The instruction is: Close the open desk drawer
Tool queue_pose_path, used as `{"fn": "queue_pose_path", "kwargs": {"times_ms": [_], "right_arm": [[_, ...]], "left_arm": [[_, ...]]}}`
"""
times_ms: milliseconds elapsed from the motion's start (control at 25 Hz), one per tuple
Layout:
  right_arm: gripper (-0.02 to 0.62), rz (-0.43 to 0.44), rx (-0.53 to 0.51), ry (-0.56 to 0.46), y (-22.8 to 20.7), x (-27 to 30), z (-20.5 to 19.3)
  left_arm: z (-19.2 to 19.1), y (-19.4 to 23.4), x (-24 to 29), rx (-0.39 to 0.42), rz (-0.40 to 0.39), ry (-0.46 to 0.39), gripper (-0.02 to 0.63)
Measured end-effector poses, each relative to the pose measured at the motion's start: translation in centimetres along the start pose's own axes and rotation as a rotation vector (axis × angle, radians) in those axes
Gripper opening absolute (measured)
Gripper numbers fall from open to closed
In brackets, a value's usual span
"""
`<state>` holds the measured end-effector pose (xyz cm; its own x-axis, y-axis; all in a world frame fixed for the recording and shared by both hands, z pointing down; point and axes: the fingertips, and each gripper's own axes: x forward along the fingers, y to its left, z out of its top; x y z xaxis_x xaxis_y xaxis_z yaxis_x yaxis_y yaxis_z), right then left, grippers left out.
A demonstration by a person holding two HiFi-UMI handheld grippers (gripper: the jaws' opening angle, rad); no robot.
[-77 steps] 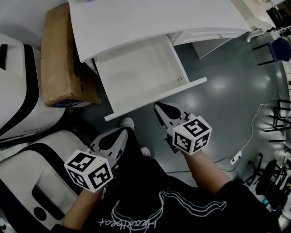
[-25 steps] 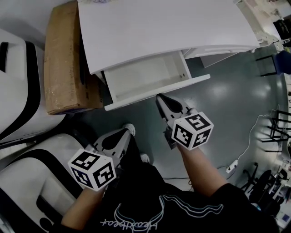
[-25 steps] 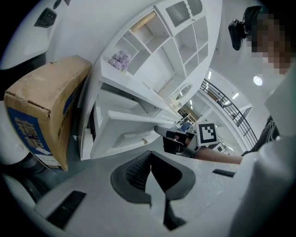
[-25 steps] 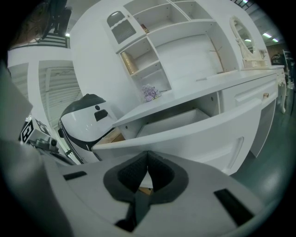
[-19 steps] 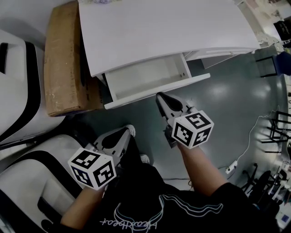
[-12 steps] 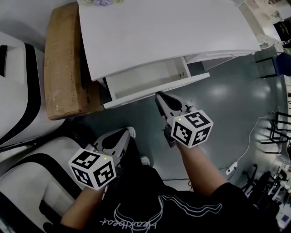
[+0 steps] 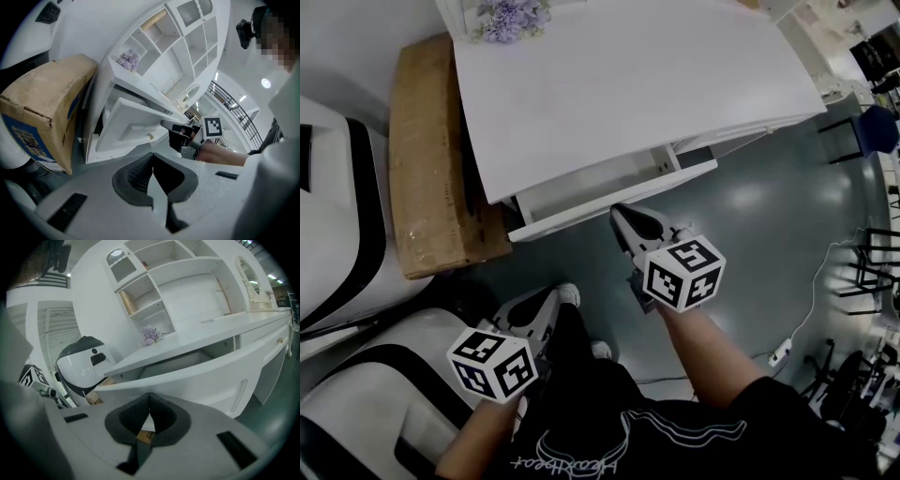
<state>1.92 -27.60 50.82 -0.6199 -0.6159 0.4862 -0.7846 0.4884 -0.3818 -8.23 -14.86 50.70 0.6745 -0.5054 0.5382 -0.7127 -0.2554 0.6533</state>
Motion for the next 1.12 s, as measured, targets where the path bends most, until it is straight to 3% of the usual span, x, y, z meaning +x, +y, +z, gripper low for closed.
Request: {"fn": "queue_pose_path", "kwargs": {"times_ms": [1120], "right_arm": [[0.006, -0.004, 0.004, -0.051, -1.1, 3.9, 3.0]], "left_arm": [[1.5, 2.4, 1.2, -0.024, 0.019, 0.002, 0.005]]}}
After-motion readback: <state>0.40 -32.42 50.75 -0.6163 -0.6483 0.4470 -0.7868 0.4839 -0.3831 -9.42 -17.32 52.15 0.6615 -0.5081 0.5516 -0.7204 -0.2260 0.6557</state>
